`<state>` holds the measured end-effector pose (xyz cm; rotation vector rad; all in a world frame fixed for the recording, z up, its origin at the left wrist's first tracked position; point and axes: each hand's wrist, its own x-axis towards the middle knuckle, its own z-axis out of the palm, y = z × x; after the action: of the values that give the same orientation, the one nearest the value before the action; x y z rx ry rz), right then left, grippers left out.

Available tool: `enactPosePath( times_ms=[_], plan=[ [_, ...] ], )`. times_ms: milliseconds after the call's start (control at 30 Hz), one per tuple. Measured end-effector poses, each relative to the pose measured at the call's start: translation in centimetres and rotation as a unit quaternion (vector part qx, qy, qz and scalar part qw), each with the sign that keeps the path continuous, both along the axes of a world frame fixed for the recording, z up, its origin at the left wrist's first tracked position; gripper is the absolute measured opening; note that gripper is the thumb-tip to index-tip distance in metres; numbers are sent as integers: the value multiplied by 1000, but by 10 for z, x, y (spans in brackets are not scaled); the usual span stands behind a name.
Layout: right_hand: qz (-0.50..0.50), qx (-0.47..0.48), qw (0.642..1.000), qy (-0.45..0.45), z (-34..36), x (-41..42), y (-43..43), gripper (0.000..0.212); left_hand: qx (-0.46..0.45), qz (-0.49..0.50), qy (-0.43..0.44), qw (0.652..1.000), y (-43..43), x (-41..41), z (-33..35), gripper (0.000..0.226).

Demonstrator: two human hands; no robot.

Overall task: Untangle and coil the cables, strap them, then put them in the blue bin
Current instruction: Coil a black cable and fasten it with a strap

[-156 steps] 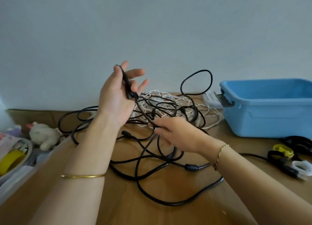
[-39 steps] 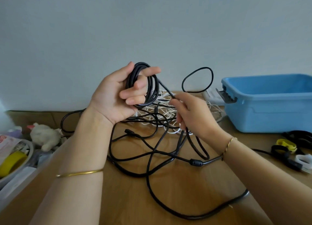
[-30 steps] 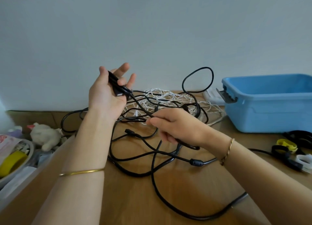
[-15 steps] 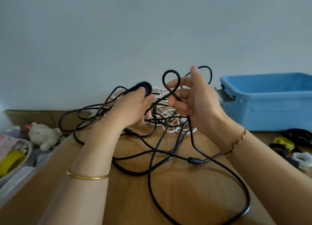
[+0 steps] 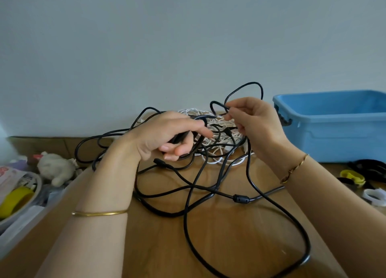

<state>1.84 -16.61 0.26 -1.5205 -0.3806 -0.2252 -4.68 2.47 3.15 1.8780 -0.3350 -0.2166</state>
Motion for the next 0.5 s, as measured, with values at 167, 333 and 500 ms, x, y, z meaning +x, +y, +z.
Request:
enactPosePath(
  times_ms=[167, 333, 500],
  plan=[
    [-66, -63, 996, 10, -9, 13, -7, 15, -168, -94, 44, 980, 18, 0, 4, 42],
    [-38, -223, 972, -58, -22, 0, 13, 19, -380, -253, 111, 883, 23, 12, 5, 49],
    [112, -339, 932, -65, -19, -25, 27, 27, -567, -96, 46, 817, 19, 14, 3, 53]
  ],
)
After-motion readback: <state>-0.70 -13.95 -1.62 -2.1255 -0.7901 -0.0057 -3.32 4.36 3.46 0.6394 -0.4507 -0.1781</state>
